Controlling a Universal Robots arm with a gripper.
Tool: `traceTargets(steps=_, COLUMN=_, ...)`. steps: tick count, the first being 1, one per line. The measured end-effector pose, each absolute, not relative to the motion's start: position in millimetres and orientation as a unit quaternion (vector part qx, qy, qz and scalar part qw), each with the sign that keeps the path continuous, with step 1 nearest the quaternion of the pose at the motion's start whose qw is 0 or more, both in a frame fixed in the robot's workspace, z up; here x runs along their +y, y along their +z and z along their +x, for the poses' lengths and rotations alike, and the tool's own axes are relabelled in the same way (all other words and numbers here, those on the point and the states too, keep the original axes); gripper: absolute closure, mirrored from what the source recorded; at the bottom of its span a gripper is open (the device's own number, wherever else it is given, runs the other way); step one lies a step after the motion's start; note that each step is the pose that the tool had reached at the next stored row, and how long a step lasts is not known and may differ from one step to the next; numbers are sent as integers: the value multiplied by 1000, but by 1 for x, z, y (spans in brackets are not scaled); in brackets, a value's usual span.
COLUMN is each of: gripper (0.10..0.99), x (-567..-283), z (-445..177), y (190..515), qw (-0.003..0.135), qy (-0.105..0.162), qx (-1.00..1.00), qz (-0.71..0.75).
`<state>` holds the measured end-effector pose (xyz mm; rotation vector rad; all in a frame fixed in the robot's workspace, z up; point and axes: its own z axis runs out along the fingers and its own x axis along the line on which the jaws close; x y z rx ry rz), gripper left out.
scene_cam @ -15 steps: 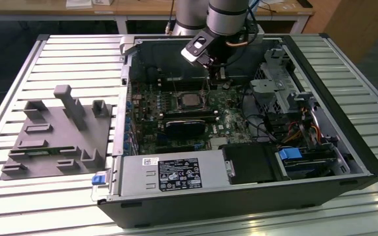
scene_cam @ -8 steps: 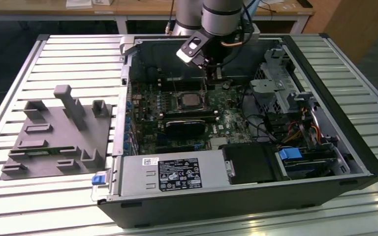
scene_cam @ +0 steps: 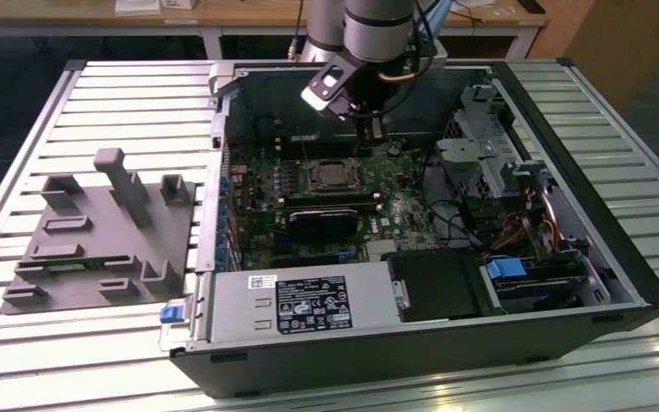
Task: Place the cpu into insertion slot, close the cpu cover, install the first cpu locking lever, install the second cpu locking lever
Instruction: 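Close the cpu cover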
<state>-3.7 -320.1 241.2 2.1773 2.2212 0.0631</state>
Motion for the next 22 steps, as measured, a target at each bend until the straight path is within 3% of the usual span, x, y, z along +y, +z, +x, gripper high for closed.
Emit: traceTargets(steps=22, gripper=980, x=-322, z=-17, y=235, qw=25, qy=20, qx=714, qz=699)
